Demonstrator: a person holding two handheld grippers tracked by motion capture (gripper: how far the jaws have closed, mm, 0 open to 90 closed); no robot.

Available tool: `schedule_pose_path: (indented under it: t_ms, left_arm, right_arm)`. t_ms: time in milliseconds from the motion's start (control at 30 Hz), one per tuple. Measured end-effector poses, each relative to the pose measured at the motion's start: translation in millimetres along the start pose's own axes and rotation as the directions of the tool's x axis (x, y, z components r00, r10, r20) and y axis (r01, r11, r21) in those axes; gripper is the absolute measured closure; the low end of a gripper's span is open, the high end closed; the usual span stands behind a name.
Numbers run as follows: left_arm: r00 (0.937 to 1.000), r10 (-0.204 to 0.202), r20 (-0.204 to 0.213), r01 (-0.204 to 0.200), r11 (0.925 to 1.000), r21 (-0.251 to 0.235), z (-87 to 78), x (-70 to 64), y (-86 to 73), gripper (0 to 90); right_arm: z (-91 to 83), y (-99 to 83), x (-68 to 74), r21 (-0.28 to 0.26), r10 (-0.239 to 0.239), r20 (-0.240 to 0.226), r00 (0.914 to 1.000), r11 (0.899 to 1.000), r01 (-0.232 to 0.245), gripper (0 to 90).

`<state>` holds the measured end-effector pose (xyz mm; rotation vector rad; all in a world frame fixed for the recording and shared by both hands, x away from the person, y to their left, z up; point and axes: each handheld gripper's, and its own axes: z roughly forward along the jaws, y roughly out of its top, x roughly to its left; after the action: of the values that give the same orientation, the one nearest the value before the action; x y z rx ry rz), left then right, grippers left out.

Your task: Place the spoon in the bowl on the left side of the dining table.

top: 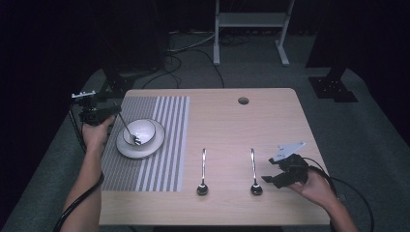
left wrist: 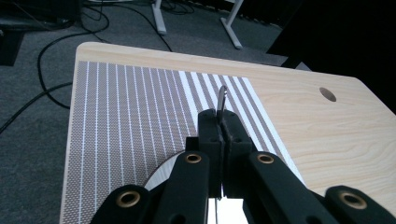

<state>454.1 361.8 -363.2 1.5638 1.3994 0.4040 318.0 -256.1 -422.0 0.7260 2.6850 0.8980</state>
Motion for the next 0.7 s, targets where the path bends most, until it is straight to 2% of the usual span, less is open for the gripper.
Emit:
schedule_pose_path:
  t_ms: [700]
  left_arm:
    - [0.9997, -0.022, -0.014, 0.022, 0.9996, 0.018, -3.7, 14.7, -14.7, 83.9]
  right_arm:
    - [0.0, -2.7, -1.7, 0.008, 0.005, -0.004, 1.0, 1.0, -0.005, 27.5]
